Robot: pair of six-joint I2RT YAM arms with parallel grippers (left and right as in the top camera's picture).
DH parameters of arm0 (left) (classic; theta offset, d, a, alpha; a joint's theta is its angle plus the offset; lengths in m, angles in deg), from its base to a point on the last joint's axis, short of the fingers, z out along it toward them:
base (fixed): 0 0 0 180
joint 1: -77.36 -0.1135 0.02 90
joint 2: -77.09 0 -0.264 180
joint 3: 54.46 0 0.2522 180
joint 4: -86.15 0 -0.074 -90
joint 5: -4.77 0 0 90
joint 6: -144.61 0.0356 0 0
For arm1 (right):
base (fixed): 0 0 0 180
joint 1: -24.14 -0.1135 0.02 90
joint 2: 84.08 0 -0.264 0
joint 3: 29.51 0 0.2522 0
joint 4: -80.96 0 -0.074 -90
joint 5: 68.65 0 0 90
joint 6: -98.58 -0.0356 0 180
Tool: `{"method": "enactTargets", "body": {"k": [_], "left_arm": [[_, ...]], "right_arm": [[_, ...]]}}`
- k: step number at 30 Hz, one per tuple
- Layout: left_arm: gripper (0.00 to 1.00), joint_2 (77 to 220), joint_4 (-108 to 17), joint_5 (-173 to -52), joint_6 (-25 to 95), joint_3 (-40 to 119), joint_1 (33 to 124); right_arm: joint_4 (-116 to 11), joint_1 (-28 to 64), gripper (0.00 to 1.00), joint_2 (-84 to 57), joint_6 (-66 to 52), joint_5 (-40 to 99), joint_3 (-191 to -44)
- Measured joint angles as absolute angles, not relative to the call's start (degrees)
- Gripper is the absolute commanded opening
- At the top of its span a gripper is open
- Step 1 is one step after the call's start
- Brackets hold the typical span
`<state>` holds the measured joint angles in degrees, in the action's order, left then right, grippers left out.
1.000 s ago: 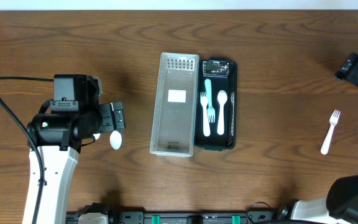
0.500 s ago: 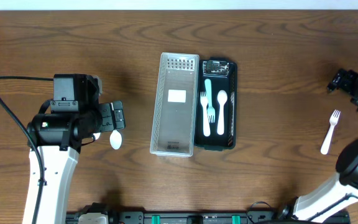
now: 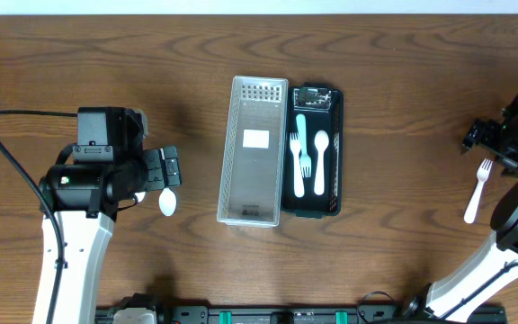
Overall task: Pack container
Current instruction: 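Move right gripper to the last white fork and grasp it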
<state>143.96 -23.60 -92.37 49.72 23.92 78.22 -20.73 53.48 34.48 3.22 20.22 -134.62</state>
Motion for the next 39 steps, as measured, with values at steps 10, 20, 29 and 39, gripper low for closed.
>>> {"method": "enactTargets", "body": {"k": [10,20,29,39], "left_arm": [[0.98,143.96,-23.6,-92.37,49.72,23.92,78.22],[0.98,143.96,-23.6,-92.37,49.72,23.92,78.22],[0.98,143.96,-23.58,-92.37,49.72,23.92,78.22],[0.98,143.96,-23.6,-92.37,49.75,23.92,78.22]], "right_arm": [[-27.15,56.02,0.96,34.48,3.44,20.31,-124.04],[-28.75,56.24,0.69,34.31,3.5,20.94,-122.97],[-29.01,56.28,0.38,34.28,3.22,20.94,-122.97],[-29.01,56.33,0.08,34.26,3.22,20.96,-122.97]]}}
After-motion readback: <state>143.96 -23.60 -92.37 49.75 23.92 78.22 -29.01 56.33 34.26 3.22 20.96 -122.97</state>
